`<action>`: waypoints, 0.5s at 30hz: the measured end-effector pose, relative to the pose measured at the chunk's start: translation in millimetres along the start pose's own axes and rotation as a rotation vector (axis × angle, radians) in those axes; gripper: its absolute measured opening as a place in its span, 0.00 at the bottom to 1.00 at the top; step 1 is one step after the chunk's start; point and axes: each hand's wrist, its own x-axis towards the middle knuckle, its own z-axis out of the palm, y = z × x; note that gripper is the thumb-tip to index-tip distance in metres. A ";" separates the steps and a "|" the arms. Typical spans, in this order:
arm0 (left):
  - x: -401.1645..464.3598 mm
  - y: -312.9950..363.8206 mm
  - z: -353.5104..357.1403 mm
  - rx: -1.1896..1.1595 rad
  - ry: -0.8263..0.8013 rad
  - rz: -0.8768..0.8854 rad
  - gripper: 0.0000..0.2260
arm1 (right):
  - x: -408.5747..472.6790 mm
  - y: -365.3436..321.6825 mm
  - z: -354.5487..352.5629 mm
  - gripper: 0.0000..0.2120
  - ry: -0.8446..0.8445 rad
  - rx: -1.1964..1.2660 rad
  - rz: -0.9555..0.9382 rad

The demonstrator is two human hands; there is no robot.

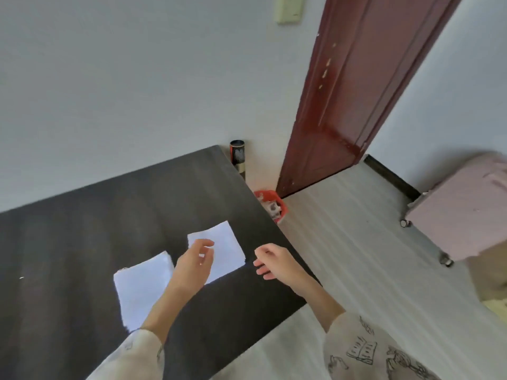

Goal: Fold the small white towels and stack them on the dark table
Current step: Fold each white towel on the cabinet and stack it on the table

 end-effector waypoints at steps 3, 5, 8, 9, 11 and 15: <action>-16.2 66.4 66.3 0.013 -0.098 0.186 0.09 | -50.4 40.8 -83.8 0.09 0.101 0.118 -0.021; -33.0 114.1 114.9 0.015 -0.185 0.289 0.07 | -87.8 74.6 -141.3 0.09 0.202 0.218 -0.023; -57.7 180.4 192.1 0.004 -0.286 0.429 0.08 | -141.2 130.4 -221.6 0.08 0.381 0.342 -0.030; -65.2 201.7 218.1 0.010 -0.314 0.472 0.08 | -157.3 149.0 -245.8 0.08 0.439 0.376 -0.019; -82.9 245.0 267.5 -0.006 -0.391 0.524 0.06 | -189.6 184.7 -290.0 0.07 0.540 0.450 0.011; -112.7 324.0 362.0 -0.004 -0.567 0.646 0.13 | -249.5 252.3 -366.7 0.07 0.731 0.563 0.040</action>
